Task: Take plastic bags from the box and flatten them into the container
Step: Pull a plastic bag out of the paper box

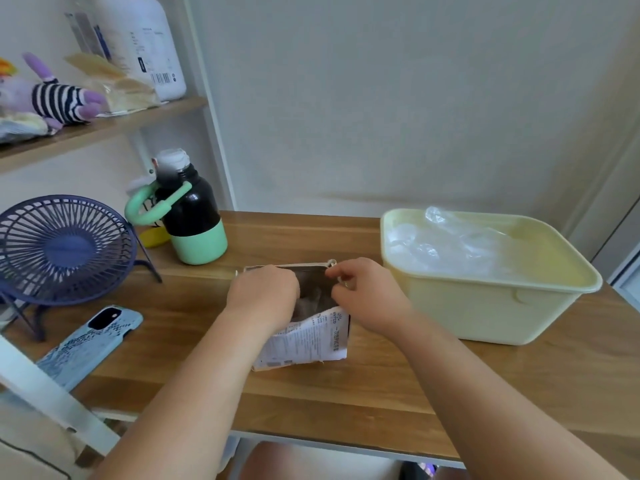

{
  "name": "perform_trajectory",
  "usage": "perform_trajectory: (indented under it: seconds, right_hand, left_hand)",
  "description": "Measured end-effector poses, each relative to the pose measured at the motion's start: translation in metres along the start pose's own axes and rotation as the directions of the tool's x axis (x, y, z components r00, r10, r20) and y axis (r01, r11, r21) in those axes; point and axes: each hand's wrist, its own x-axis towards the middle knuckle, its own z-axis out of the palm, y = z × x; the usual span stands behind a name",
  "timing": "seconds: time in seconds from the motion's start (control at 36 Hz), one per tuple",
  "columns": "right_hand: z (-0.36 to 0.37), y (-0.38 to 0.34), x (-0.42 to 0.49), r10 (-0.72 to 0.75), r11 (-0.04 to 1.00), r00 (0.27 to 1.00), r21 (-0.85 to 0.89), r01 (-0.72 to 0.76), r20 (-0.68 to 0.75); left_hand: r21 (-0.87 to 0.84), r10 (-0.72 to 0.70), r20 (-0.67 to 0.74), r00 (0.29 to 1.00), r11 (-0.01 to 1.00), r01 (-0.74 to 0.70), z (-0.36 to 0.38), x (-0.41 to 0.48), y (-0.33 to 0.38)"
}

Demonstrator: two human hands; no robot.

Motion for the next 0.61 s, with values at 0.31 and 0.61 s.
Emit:
perform_trajectory:
  seconds: [0.31,0.61]
  right_hand:
    - [0.0,-0.001,0.001,0.022,1.0,0.999,0.017,-0.023,0.026]
    - [-0.039,-0.024,-0.005,-0.016,0.882,1.0,0.47,0.023,-0.018]
  left_hand:
    - [-0.963,-0.384,-0.27,0.883,0.114,-0.245,0.005,-0.008,-0.022]
    - [-0.728,-0.246,-0.138,0.959,-0.632,-0.267,-0.04,-0.002,-0.021]
